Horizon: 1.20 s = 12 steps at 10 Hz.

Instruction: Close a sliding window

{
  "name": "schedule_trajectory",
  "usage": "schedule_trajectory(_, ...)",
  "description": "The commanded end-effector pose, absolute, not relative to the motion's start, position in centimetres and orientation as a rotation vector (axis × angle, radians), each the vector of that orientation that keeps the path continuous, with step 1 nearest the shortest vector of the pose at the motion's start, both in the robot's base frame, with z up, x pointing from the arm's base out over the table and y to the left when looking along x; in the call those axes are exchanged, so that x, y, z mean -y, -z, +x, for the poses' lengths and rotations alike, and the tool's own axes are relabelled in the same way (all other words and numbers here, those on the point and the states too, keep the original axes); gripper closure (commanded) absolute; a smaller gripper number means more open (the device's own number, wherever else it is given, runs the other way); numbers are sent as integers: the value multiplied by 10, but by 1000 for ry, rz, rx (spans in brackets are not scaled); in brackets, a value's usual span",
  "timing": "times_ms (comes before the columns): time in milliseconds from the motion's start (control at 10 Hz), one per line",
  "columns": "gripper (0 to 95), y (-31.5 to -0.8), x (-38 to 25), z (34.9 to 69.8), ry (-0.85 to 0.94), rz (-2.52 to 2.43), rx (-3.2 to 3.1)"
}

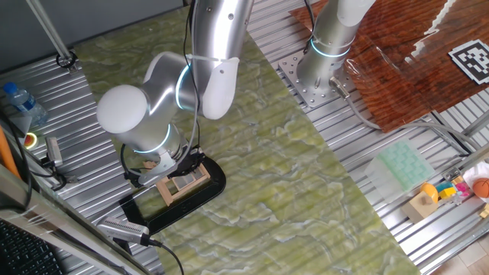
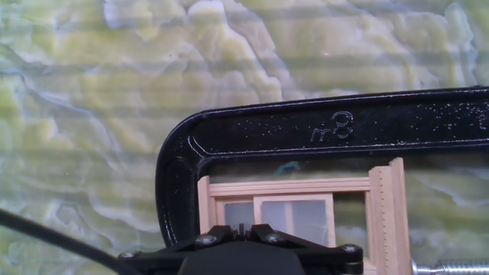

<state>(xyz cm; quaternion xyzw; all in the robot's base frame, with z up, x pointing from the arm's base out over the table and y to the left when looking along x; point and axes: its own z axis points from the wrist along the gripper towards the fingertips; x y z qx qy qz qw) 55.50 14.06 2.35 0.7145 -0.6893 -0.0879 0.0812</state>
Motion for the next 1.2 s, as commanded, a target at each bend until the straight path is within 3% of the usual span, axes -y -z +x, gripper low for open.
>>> schedule_trajectory(100,950,-23,-140,555,266,2136,2065)
schedule_trajectory(1200,950,-18,-143,570,256,2136,2101)
